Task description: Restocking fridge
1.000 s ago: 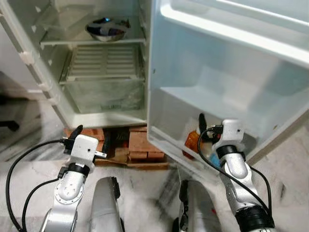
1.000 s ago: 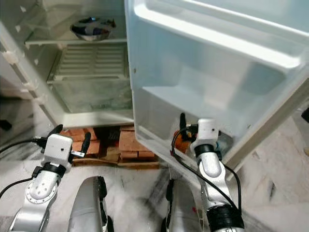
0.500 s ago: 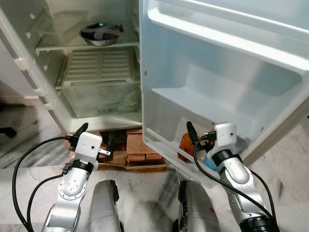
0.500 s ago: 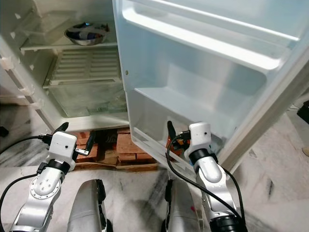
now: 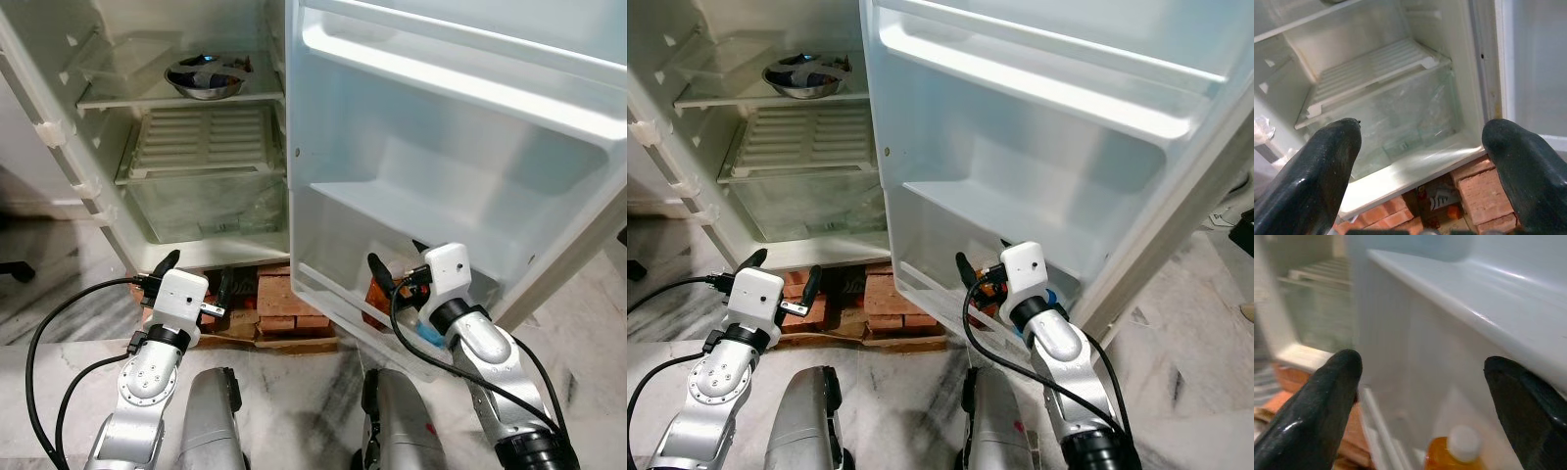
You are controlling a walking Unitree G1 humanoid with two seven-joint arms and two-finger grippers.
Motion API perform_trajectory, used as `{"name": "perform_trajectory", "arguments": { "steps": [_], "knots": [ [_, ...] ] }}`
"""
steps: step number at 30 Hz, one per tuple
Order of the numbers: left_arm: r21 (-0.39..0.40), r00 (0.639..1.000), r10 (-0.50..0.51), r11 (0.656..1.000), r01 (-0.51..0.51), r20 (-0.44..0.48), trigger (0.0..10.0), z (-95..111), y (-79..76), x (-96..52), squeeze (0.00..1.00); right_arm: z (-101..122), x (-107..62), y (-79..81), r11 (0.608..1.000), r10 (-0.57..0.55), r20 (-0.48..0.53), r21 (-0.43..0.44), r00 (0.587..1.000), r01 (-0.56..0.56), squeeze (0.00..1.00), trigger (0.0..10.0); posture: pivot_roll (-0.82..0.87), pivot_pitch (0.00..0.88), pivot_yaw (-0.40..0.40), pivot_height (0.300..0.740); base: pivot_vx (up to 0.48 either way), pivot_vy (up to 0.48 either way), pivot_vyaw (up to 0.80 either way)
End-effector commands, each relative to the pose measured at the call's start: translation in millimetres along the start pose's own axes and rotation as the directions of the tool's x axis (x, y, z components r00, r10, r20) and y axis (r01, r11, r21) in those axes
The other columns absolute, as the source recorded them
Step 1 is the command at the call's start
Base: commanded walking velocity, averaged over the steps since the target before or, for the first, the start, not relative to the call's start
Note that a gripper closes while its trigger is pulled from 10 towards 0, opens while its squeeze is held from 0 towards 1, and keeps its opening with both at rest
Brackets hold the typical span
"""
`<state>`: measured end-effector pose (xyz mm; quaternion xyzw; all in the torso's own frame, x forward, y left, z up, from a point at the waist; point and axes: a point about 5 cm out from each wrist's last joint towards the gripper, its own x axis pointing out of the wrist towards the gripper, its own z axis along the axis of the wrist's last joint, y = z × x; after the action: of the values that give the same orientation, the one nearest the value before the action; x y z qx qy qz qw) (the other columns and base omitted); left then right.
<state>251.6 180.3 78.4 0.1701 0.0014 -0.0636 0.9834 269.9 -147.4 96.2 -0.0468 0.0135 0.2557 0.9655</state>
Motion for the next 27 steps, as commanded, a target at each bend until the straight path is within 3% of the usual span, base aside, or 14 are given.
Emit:
{"name": "perform_trajectory", "arguments": {
  "steps": [1,2,3,5,10,11,12,13,15,16,21,27],
  "knots": [
    [0.020,1.000,0.003,1.000,-0.003,0.004,10.0,0,1.5,1.5,0.00,7,1.5,9.6,0.997,0.077,0.023,0.004,0.997,-0.077,0.00,10.0,0.04,0.000,-0.023,0.567,0.000,0.000,0.00],
    [0.021,1.000,0.007,1.000,-0.007,0.004,10.0,0,2.1,2.1,0.00,5,-1.9,17.3,0.988,0.152,0.008,0.015,0.988,-0.153,0.00,10.0,0.03,0.000,-0.023,0.567,0.000,0.000,0.00],
    [0.021,1.000,0.007,1.000,-0.007,0.004,10.0,0,2.1,2.1,0.00,5,-1.9,17.3,0.988,0.152,0.008,0.015,0.988,-0.153,0.00,10.0,0.03,0.000,-0.023,0.567,0.000,0.000,0.00],
    [0.020,1.000,-0.002,1.000,0.002,0.011,10.0,2,0.3,5.8,0.00,5,-10.1,32.0,0.938,0.343,-0.012,0.050,0.939,-0.342,0.00,10.0,0.03,0.000,-0.021,0.567,0.000,0.000,0.00],
    [0.019,1.000,-0.005,1.000,0.005,0.015,10.0,2,-1.0,7.5,0.00,9,-14.3,33.6,0.909,0.415,-0.018,0.051,0.909,-0.414,0.00,10.0,0.02,0.000,-0.022,0.567,0.000,0.000,0.00],
    [0.018,1.000,-0.004,1.000,0.004,0.016,10.0,2,-1.0,7.9,0.00,13,-12.3,29.4,0.919,0.388,0.012,0.072,0.922,-0.388,0.00,10.0,0.03,0.000,-0.025,0.567,0.000,0.000,0.00],
    [0.016,1.000,-0.001,1.000,0.001,0.018,10.0,2,-0.9,8.3,0.00,28,-3.6,14.3,0.963,0.250,0.096,0.078,0.963,-0.258,0.00,10.0,0.03,0.000,-0.026,0.567,0.000,0.000,0.00],
    [0.012,1.000,0.001,1.000,-0.002,0.018,10.0,2,-0.7,8.3,0.00,33,-0.2,7.5,0.976,0.183,0.129,0.096,0.975,-0.196,0.00,10.0,0.03,0.000,-0.026,0.567,0.000,0.000,0.00],
    [0.004,1.000,0.001,1.000,-0.001,0.018,10.0,2,-0.2,8.1,0.00,47,4.6,-8.6,0.994,0.020,0.205,0.098,0.979,-0.041,0.00,10.0,0.03,0.000,-0.026,0.567,0.000,0.000,0.00],
    [0.002,1.000,0.001,1.000,-0.001,0.019,10.0,2,0.2,7.8,0.00,54,6.4,-20.1,0.991,-0.109,0.234,0.101,0.966,0.087,0.00,10.0,0.03,0.000,-0.025,0.567,0.000,0.000,0.00],
    [-0.001,1.000,0.006,1.000,-0.006,0.022,10.0,2,1.8,8.3,0.00,60,2.6,-26.1,0.972,-0.216,0.267,0.148,0.939,0.181,0.00,10.0,0.03,0.000,-0.021,0.577,0.000,0.000,0.00],
    [0.001,1.000,0.000,1.000,0.000,0.026,10.0,3,2.1,9.9,0.00,42,-0.4,-10.9,0.971,-0.220,0.211,0.143,0.952,0.193,0.00,10.0,0.02,0.000,-0.014,0.617,0.000,0.000,0.00]
  ]
}}
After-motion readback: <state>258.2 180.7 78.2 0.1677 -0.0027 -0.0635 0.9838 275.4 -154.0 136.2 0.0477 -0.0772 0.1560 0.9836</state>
